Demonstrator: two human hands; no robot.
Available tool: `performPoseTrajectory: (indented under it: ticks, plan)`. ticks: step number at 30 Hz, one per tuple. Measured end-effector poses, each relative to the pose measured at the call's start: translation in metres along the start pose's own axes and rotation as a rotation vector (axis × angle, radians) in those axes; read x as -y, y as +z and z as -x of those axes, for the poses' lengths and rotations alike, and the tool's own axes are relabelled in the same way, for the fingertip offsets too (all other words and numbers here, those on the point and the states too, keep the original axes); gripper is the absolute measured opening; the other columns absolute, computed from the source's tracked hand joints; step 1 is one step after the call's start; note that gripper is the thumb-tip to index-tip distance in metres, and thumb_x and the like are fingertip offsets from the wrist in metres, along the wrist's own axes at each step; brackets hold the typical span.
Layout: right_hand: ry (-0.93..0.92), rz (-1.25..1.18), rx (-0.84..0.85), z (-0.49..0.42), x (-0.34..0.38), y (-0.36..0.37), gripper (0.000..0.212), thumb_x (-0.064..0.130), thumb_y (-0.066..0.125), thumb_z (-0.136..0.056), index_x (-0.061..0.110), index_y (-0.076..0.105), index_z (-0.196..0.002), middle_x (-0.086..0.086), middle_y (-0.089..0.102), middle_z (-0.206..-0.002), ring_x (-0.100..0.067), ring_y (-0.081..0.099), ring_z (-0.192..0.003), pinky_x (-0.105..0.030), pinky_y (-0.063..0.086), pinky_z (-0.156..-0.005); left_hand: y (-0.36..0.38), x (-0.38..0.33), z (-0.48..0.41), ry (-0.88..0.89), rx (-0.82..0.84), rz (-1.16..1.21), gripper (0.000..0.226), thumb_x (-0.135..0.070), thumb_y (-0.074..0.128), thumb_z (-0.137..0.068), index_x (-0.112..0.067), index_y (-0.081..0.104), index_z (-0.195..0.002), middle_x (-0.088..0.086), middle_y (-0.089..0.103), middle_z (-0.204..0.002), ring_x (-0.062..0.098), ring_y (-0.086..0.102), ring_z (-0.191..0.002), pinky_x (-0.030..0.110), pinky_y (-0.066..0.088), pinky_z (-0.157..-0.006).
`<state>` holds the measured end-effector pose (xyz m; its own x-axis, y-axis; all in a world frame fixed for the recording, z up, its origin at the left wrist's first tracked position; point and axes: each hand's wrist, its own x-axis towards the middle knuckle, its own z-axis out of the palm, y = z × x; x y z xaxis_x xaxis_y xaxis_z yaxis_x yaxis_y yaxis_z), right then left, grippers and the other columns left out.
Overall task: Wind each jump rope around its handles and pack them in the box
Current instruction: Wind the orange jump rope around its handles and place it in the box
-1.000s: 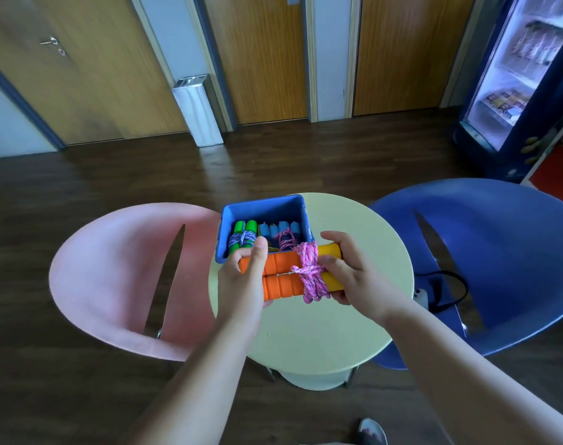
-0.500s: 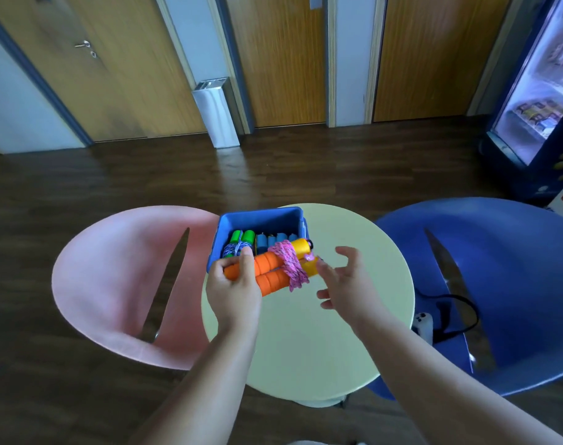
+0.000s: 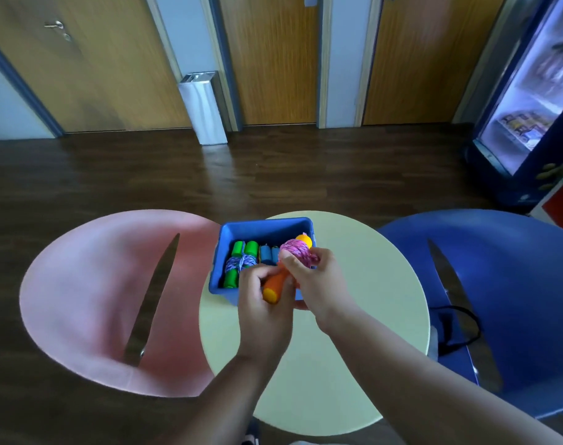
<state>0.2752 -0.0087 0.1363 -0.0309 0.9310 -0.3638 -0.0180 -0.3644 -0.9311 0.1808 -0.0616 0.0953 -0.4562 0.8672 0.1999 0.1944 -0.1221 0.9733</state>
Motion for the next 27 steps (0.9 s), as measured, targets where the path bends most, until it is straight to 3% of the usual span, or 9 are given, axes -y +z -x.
performPoseTrajectory:
  ticks: [2, 6, 9, 11, 13, 16, 20, 24, 27]
  plan:
    - [-0.021, 0.051, -0.067, -0.013, 0.003, 0.012, 0.049, 0.045, 0.084, -0.082, 0.024, 0.055, -0.115, 0.008, 0.066, -0.101, -0.014, 0.07, -0.093, -0.049, 0.064, -0.082, -0.008, 0.011, -0.012, 0.042, 0.093, -0.01, 0.026, -0.026, 0.082, -0.085, -0.028, 0.062, -0.102, 0.002, 0.066, -0.109, 0.024, 0.067, -0.101, 0.036, 0.059, -0.079]
    - [-0.086, 0.196, -0.17, -0.041, 0.004, 0.036, 0.057, 0.033, 0.088, -0.078, 0.023, 0.06, -0.127, 0.015, 0.063, -0.104, -0.014, 0.069, -0.098, -0.045, 0.06, -0.09, -0.033, 0.019, -0.042, 0.085, 0.287, 0.002, 0.035, -0.022, 0.084, -0.081, -0.031, 0.063, -0.108, -0.005, 0.063, -0.115, 0.025, 0.065, -0.11, 0.036, 0.061, -0.083]
    - [-0.118, 0.245, -0.198, -0.06, 0.003, 0.048, 0.054, 0.032, 0.089, -0.074, 0.026, 0.064, -0.122, 0.011, 0.068, -0.109, -0.018, 0.071, -0.099, -0.047, 0.061, -0.088, -0.063, 0.034, -0.075, 0.116, 0.45, -0.017, 0.032, -0.034, 0.077, -0.086, -0.029, 0.064, -0.114, -0.006, 0.064, -0.118, 0.021, 0.065, -0.115, 0.035, 0.06, -0.089]
    - [-0.099, 0.2, -0.213, -0.074, 0.001, 0.053, 0.047, 0.028, 0.085, -0.078, 0.023, 0.066, -0.121, 0.004, 0.071, -0.109, -0.021, 0.074, -0.096, -0.05, 0.063, -0.085, -0.083, 0.054, -0.107, 0.151, 0.441, -0.136, 0.03, -0.044, 0.069, -0.087, -0.033, 0.063, -0.114, -0.011, 0.064, -0.116, 0.014, 0.065, -0.113, 0.034, 0.057, -0.09]
    - [-0.051, 0.13, -0.22, -0.09, -0.003, 0.058, 0.035, 0.019, 0.079, -0.086, 0.018, 0.067, -0.118, -0.005, 0.073, -0.106, -0.029, 0.076, -0.093, -0.058, 0.062, -0.082, -0.099, 0.083, -0.143, 0.171, 0.363, -0.272, 0.032, -0.045, 0.064, -0.088, -0.025, 0.066, -0.112, -0.006, 0.063, -0.111, 0.013, 0.063, -0.105, 0.042, 0.054, -0.09]
    - [0.009, 0.147, -0.192, -0.114, -0.01, 0.07, 0.024, 0.016, 0.074, -0.088, 0.024, 0.069, -0.11, -0.011, 0.074, -0.103, -0.036, 0.075, -0.094, -0.063, 0.06, -0.082, -0.107, 0.121, -0.184, 0.114, 0.31, -0.445, 0.045, -0.045, 0.06, -0.085, -0.011, 0.067, -0.113, 0.009, 0.062, -0.113, 0.028, 0.058, -0.109, 0.044, 0.048, -0.097]
    - [0.072, 0.28, -0.186, -0.139, -0.027, 0.09, 0.017, 0.023, 0.068, -0.087, 0.031, 0.069, -0.101, -0.002, 0.073, -0.098, -0.03, 0.073, -0.093, -0.052, 0.062, -0.085, -0.104, 0.154, -0.203, 0.061, 0.327, -0.536, 0.042, -0.018, 0.076, -0.085, -0.003, 0.064, -0.122, 0.02, 0.059, -0.119, 0.04, 0.054, -0.115, 0.04, 0.039, -0.099]
    - [0.117, 0.444, -0.183, -0.155, -0.046, 0.102, 0.04, 0.026, 0.06, -0.098, 0.022, 0.057, -0.137, 0.0, 0.067, -0.109, -0.022, 0.065, -0.094, -0.035, 0.055, -0.078, -0.102, 0.166, -0.199, 0.062, 0.406, -0.477, 0.049, -0.011, 0.078, -0.086, -0.003, 0.058, -0.13, 0.018, 0.054, -0.124, 0.032, 0.051, -0.121, 0.039, 0.043, -0.104]
    - [0.124, 0.785, -0.157, -0.157, -0.053, 0.099, 0.046, 0.034, 0.049, -0.103, 0.026, 0.046, -0.148, -0.007, 0.062, -0.124, -0.025, 0.059, -0.097, -0.033, 0.045, -0.077, -0.103, 0.168, -0.194, 0.047, 0.419, -0.432, 0.056, -0.005, 0.076, -0.086, -0.003, 0.052, -0.136, 0.014, 0.049, -0.129, 0.029, 0.05, -0.123, 0.04, 0.043, -0.108]
